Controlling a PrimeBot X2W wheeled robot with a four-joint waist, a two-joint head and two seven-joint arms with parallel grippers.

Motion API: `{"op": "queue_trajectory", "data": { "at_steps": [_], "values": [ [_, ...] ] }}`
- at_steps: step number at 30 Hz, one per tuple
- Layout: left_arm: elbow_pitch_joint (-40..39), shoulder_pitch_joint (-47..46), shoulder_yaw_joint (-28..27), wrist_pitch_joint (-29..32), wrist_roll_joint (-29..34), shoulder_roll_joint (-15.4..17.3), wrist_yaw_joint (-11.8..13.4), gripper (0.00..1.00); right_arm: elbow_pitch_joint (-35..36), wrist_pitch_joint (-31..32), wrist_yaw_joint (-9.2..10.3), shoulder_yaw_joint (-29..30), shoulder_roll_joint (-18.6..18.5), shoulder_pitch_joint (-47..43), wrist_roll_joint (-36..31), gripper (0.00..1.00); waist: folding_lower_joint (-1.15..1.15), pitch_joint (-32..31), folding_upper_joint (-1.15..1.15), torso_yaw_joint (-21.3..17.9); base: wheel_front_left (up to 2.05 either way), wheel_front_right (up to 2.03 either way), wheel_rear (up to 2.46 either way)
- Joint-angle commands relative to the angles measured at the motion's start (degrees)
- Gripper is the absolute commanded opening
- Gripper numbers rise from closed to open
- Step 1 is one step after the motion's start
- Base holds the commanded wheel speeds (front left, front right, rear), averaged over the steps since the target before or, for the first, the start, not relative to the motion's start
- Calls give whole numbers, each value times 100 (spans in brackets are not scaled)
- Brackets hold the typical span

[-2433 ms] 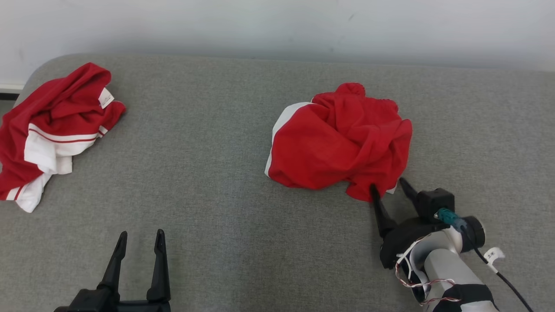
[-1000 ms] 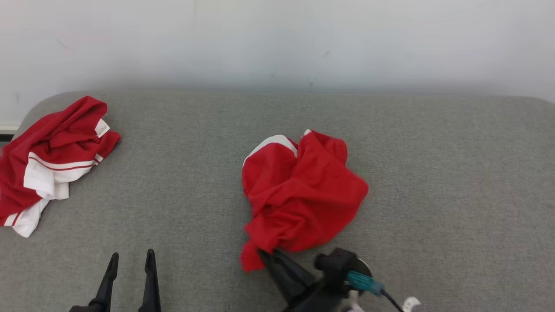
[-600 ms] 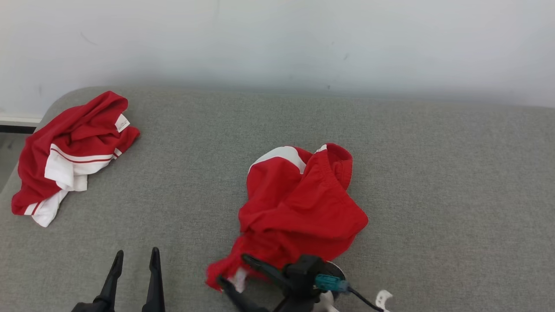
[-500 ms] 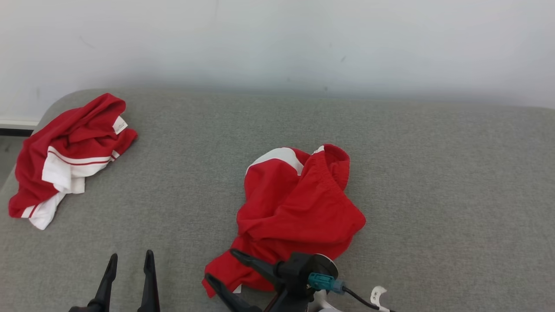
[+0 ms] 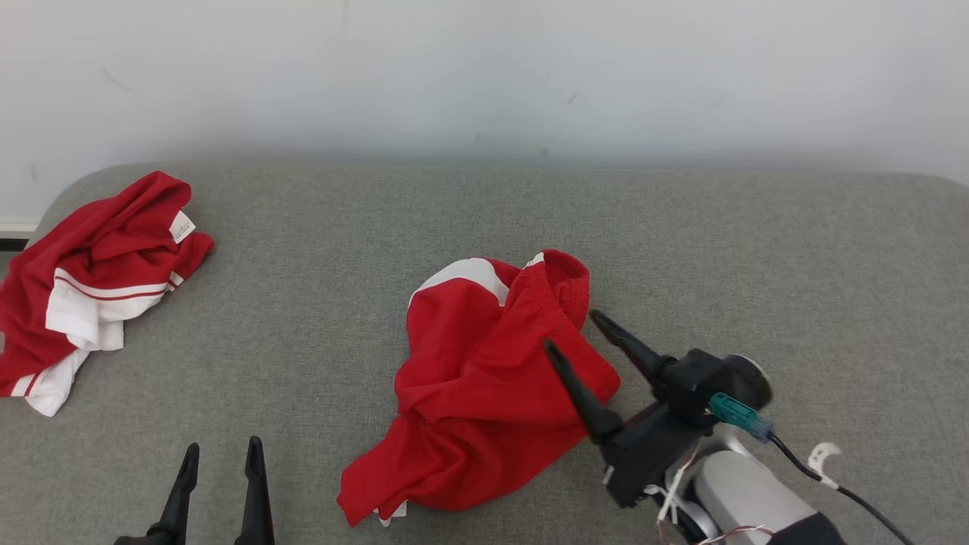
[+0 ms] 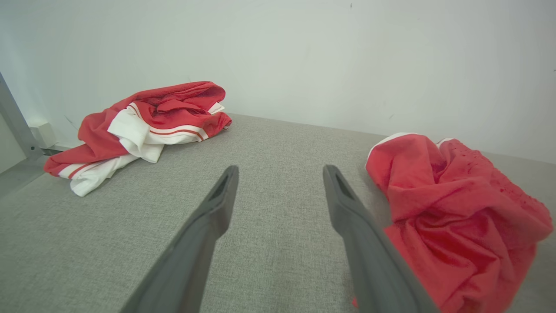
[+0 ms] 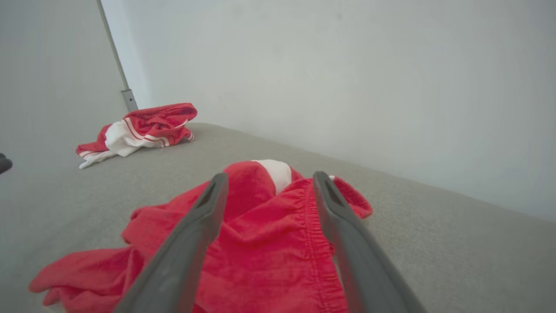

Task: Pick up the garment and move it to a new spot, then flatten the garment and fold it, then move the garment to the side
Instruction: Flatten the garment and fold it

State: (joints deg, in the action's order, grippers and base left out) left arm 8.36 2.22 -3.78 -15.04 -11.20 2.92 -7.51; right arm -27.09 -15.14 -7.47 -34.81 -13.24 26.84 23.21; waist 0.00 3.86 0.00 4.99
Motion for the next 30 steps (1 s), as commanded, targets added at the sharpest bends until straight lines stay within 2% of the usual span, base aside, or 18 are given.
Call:
{"op": "queue_trajectory", "data": {
  "at_steps": [1,5,16,20,23,24,30],
  "values": [
    [5,-52,19,-20,-75,-7,5,100,-124,-3,-6,37,-52,-79,-130,100,0,0,0,19,0,0,0],
    [26,-78,75,-20,-81,-5,5,100,-615,-3,-6,285,40,-93,-241,100,0,9,0,88,0,0,0],
    [11,-138,174,-20,-63,-6,5,100,-2149,-3,-6,523,368,358,-324,100,0,129,0,253,0,0,0],
    [23,-172,200,-20,-75,-6,5,100,-2843,-4,-6,441,489,491,-258,100,0,148,0,304,0,0,0],
    [27,-172,202,-20,-72,-6,5,100,-3024,-4,-7,371,562,600,-122,99,0,149,0,311,0,0,0],
    [27,-167,203,-20,-77,-6,5,100,-3022,-3,-6,356,568,640,-44,0,0,148,0,306,0,0,0],
    [35,-34,150,-20,-106,-6,5,100,-2592,-4,-6,279,389,546,183,0,0,67,0,178,0,0,0]
  ]
}}
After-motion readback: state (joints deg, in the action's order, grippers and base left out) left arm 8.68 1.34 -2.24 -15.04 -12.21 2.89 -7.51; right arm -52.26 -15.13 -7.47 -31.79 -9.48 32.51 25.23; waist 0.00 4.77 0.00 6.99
